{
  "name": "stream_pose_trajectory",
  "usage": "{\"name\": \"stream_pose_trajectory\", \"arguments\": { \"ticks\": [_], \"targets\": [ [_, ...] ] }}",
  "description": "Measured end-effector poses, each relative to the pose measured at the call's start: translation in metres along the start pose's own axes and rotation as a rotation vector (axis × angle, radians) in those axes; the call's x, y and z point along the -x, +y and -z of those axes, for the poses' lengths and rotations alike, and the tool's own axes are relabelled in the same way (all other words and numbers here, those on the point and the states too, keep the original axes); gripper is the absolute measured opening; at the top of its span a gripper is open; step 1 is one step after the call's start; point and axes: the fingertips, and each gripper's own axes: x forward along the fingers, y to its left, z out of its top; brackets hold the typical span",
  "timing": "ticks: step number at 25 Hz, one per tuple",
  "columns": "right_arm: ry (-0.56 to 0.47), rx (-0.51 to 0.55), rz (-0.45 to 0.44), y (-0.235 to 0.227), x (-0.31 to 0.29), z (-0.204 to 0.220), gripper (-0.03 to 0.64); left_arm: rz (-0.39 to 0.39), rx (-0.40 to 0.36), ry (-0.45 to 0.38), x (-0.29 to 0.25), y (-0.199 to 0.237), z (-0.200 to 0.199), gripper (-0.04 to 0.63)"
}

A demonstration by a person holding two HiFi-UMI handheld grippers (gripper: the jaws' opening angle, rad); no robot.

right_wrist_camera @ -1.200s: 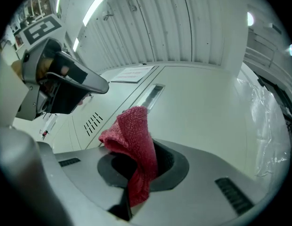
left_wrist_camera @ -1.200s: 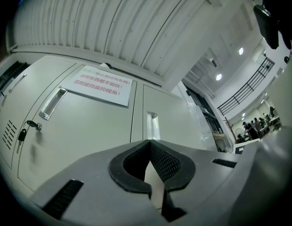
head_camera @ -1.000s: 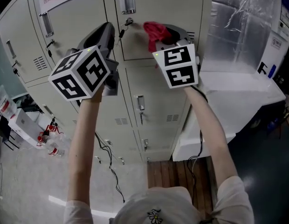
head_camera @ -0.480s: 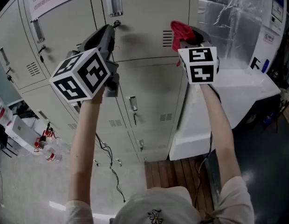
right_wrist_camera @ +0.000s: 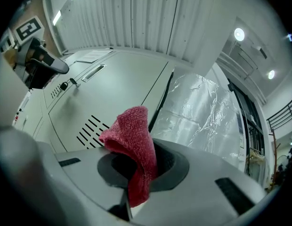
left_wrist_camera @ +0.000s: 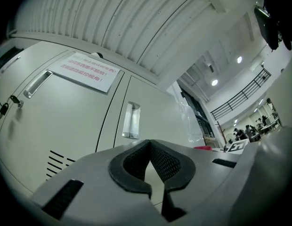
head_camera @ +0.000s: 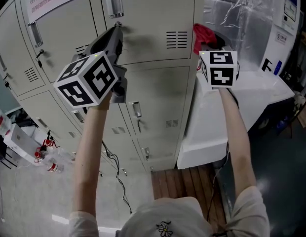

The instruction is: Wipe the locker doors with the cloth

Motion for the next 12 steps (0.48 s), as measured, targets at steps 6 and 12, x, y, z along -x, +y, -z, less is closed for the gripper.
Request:
{"name": "stream_pose_trajectory", "arguments": {
  "ticks": [6, 12],
  "targets": [
    [0.039, -0.054, 0.012, -0.012, -0.003, 0.023, 0.029, -0.016, -0.002, 0.011, 0.002, 0.002, 0.006, 0.017],
    [-0.094, -0.075, 0.034, -0.023, 0.017, -0.021, 0.029, -0.036, -0.027, 0.000, 0.004, 0.004, 0.001, 0.017]
  ]
}}
